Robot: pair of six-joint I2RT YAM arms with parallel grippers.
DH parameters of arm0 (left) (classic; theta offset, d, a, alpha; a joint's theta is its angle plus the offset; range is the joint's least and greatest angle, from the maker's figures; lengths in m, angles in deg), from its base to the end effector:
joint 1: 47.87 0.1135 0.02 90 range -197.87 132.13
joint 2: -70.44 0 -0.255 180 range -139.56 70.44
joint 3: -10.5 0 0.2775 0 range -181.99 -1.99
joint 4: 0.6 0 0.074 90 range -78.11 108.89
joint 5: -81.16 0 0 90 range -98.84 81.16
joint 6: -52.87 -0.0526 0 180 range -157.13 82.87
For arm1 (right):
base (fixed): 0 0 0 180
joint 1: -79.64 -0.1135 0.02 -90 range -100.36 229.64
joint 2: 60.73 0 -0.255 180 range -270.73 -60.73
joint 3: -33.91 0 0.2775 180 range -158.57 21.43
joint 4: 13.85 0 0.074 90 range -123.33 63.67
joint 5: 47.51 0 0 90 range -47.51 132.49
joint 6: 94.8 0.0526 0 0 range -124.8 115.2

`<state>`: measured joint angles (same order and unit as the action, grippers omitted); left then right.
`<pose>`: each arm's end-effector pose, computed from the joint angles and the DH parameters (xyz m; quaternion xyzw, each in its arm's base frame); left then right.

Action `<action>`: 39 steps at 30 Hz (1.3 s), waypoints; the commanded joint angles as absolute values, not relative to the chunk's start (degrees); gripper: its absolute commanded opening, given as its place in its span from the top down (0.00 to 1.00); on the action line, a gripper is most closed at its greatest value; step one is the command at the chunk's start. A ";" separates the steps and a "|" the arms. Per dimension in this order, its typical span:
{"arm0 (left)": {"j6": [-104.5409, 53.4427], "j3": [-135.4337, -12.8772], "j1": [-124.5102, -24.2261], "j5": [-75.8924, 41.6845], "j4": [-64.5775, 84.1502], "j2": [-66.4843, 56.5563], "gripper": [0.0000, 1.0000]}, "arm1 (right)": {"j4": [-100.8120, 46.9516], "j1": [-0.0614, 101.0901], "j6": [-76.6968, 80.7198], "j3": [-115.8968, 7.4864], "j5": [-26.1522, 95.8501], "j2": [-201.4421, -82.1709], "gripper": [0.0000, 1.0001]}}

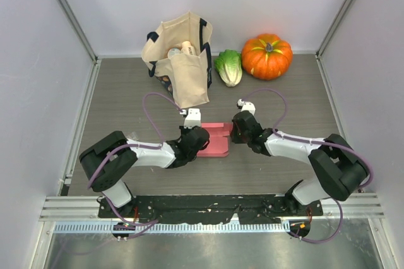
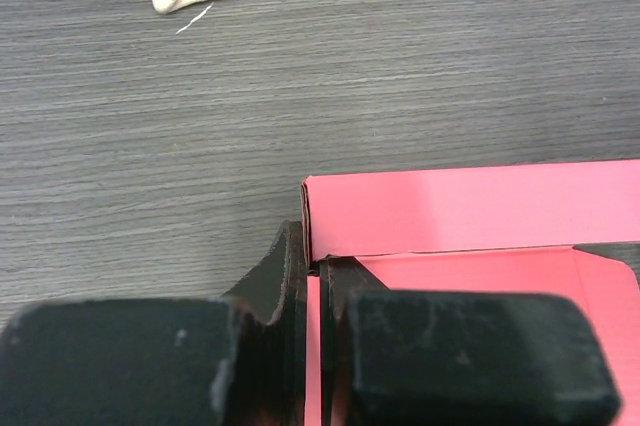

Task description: Fold the paper box

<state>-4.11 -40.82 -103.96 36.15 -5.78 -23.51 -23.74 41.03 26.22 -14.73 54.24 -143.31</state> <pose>0.2150 -0.2531 0.1123 -0.0003 0.8456 -0.0425 0.5321 0.2472 0.1837 0.1245 -0.0205 0.9157 0.1454 0.3740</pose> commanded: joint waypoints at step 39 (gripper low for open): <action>-2.76 -41.27 -105.35 38.09 -4.28 -21.67 1.00 | -38.16 41.05 21.40 -20.14 53.40 -139.48 0.69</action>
<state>-3.02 -41.30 -104.88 37.02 -4.03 -23.47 -23.85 39.28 25.65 -16.07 52.51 -144.95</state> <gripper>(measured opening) 0.046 0.204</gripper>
